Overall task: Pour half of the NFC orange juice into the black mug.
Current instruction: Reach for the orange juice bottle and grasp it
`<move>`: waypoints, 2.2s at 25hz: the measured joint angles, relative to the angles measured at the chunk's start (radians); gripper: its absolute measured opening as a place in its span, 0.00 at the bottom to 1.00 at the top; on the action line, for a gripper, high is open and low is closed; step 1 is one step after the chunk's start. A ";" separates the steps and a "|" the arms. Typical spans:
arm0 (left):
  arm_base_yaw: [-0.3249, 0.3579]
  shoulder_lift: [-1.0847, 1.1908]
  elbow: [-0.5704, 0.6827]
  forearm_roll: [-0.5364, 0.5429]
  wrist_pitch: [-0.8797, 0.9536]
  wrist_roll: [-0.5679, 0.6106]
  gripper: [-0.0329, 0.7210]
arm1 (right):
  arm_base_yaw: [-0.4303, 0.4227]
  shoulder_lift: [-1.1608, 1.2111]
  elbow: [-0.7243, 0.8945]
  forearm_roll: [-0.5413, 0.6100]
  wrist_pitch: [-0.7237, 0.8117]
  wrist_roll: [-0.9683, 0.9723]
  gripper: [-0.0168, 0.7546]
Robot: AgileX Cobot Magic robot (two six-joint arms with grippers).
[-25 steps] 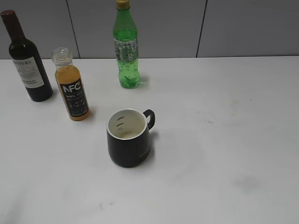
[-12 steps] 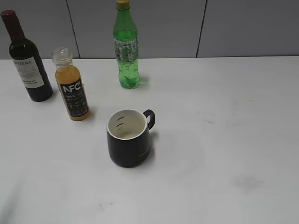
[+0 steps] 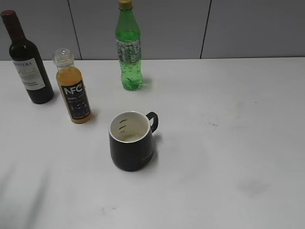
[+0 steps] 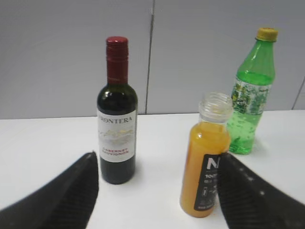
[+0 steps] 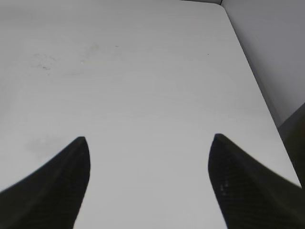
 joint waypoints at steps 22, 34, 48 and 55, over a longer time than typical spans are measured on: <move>-0.095 0.791 -0.139 0.188 -0.536 -0.109 0.89 | 0.000 0.000 0.000 0.000 0.000 0.000 0.78; -0.095 1.038 -0.234 0.195 -0.683 -0.162 0.93 | 0.000 0.000 0.000 0.000 0.000 0.000 0.78; -0.095 1.252 -0.390 0.199 -0.737 -0.161 0.93 | 0.000 0.000 0.000 0.000 0.000 0.000 0.78; -0.095 1.309 -0.471 0.197 -0.740 -0.148 0.93 | 0.000 0.000 0.000 0.000 0.000 0.000 0.78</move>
